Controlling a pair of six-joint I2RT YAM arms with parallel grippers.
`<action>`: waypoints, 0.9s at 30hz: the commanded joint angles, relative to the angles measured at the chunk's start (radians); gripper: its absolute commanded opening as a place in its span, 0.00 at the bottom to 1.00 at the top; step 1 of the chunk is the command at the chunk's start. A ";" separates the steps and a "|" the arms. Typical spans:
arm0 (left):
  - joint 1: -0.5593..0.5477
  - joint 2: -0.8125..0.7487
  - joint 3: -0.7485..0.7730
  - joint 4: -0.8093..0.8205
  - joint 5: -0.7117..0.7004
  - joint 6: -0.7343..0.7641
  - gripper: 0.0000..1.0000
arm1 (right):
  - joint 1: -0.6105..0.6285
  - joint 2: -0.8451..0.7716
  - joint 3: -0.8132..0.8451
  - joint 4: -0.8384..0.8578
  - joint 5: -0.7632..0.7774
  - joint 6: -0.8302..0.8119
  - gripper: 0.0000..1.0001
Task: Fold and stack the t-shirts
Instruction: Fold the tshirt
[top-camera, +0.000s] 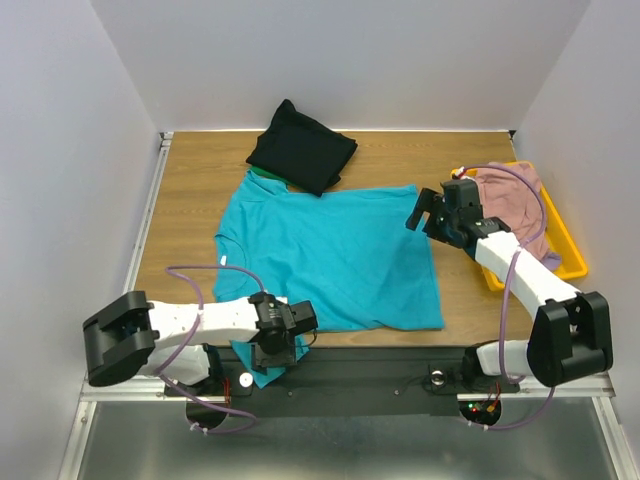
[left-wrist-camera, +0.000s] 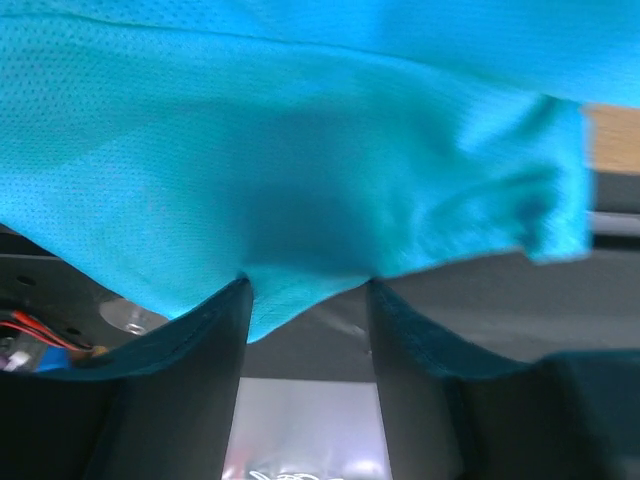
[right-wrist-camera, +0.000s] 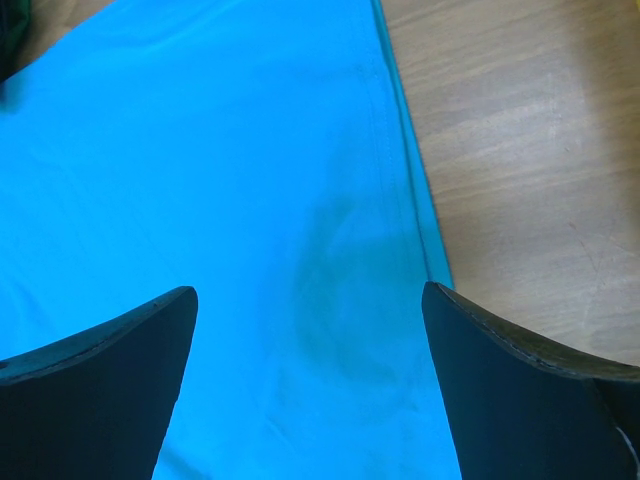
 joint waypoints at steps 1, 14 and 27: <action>-0.026 0.058 0.008 -0.039 -0.015 -0.004 0.52 | -0.003 -0.064 -0.015 0.009 0.042 0.019 1.00; -0.079 0.112 0.033 -0.053 -0.053 -0.031 0.00 | -0.001 -0.344 -0.182 -0.271 0.017 0.180 1.00; -0.079 0.058 0.105 -0.137 -0.199 -0.151 0.00 | 0.002 -0.566 -0.367 -0.551 -0.131 0.342 1.00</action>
